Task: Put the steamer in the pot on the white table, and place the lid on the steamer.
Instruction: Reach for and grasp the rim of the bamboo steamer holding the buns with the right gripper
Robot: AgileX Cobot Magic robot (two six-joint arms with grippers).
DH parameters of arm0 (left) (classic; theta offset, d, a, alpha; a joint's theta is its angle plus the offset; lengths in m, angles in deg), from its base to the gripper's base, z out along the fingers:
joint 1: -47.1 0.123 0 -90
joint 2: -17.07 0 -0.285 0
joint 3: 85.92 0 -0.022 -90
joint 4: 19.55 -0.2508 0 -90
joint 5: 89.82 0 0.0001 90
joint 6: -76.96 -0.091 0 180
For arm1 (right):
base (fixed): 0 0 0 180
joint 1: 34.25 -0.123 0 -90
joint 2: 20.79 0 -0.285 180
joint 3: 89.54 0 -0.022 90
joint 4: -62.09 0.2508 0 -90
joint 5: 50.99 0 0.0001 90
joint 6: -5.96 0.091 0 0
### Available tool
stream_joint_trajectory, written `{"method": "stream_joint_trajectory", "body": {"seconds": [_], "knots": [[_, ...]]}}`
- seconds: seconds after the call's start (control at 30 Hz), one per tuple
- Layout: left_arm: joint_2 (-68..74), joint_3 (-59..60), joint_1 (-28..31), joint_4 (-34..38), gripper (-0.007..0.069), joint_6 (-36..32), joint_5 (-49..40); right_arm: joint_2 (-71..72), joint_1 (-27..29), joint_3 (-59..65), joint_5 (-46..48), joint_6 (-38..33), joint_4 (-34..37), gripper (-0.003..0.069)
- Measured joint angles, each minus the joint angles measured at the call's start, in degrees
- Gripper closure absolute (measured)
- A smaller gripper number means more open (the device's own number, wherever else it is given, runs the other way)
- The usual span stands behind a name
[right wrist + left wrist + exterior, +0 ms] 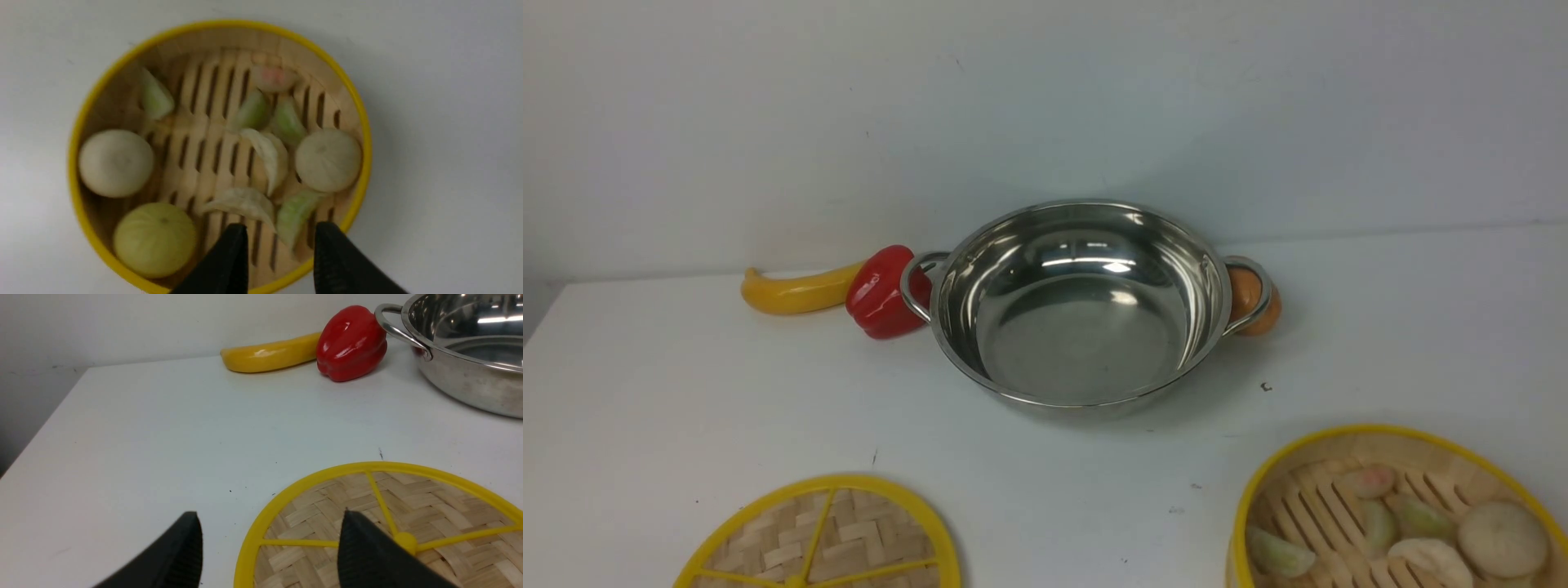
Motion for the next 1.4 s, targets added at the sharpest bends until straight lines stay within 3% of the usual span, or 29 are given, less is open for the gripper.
{"method": "stream_joint_trajectory", "body": {"seconds": [0.2, 0.43, 0.63, 1.0, 1.23, 1.4], "knots": [[0.0, 0.0, 0.0, 0.0, 0.0209, 0.0, 0.0, -14.6, 0.0, -3.7, 2.7, 10.0, -6.7, 0.041], [0.0, 0.0, 0.0, 0.0, 0.0209, 0.0, 0.0, -24.8, 0.2, -4.2, 2.7, 13.1, -6.4, 0.0405], [0.0, 0.0, 0.0, 0.0, 0.0209, 0.0, 0.0, -24.3, 4.6, -4.2, 3.2, 13.5, -0.4, 0.0404], [0.0, 0.0, 0.0, 0.0, 0.0209, 0.0, 0.0, -14.1, 10.4, -4.6, 6.4, 13.3, 2.7, 0.0403], [0.0, 0.0, 0.0, 0.0, 0.0209, 0.0, 0.0, -11.2, 10.9, -4.6, 6.7, 11.8, 9.9, 0.0403], [0.0, 0.0, 0.0, 0.0, 0.0209, 0.0, 0.0, -11.9, 10.9, -4.6, 6.8, 12.2, 9.5, 0.0403]]}}
